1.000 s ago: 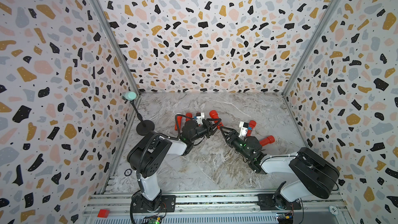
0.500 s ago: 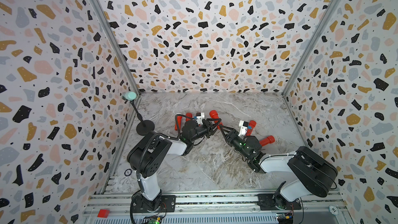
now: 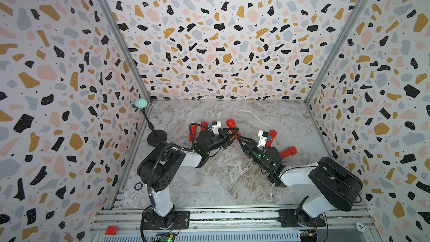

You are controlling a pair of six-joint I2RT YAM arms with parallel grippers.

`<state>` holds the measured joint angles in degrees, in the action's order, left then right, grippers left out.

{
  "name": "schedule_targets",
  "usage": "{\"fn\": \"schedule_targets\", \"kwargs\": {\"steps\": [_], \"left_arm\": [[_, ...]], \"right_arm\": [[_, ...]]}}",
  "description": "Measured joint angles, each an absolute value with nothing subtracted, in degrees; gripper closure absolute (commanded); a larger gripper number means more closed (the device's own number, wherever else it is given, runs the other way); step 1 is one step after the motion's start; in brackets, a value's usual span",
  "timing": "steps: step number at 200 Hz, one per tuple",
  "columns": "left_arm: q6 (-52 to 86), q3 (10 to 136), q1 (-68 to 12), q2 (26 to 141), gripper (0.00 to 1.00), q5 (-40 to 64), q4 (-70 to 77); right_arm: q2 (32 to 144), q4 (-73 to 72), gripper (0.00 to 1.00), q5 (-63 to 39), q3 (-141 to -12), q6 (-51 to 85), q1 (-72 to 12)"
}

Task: Close the plug at the bottom of the flashlight
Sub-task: Close the plug of the flashlight.

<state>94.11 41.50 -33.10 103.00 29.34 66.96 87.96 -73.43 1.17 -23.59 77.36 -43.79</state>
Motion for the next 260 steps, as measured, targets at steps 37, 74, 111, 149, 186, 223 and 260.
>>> {"fn": "schedule_targets", "kwargs": {"steps": [37,74,111,149,186,223,260], "left_arm": [[94.11,41.50,-33.10,103.00,1.00,29.45,66.96],[94.13,41.50,-33.10,103.00,1.00,29.50,66.98],[94.15,41.50,-33.08,103.00,1.00,29.52,67.18],[94.17,41.50,-33.06,103.00,1.00,29.50,67.48],[94.17,41.50,-33.04,103.00,1.00,29.52,67.59],[94.17,41.50,-32.99,103.00,1.00,29.52,67.59],[94.19,41.50,-32.99,103.00,1.00,29.52,67.59]], "right_arm": [[88.31,-73.73,0.57,1.17,-23.59,77.62,-43.79],[88.40,-73.76,0.59,1.17,-23.59,77.87,-43.79],[88.53,-73.93,0.62,1.30,-23.59,78.19,-43.79],[89.21,-75.07,0.63,1.32,-23.59,78.41,-43.79],[89.60,-75.64,0.64,1.32,-23.59,78.52,-43.79],[89.71,-75.77,0.64,1.32,-23.59,78.65,-43.79],[89.73,-75.75,0.64,1.34,-23.62,78.83,-43.79]]}}
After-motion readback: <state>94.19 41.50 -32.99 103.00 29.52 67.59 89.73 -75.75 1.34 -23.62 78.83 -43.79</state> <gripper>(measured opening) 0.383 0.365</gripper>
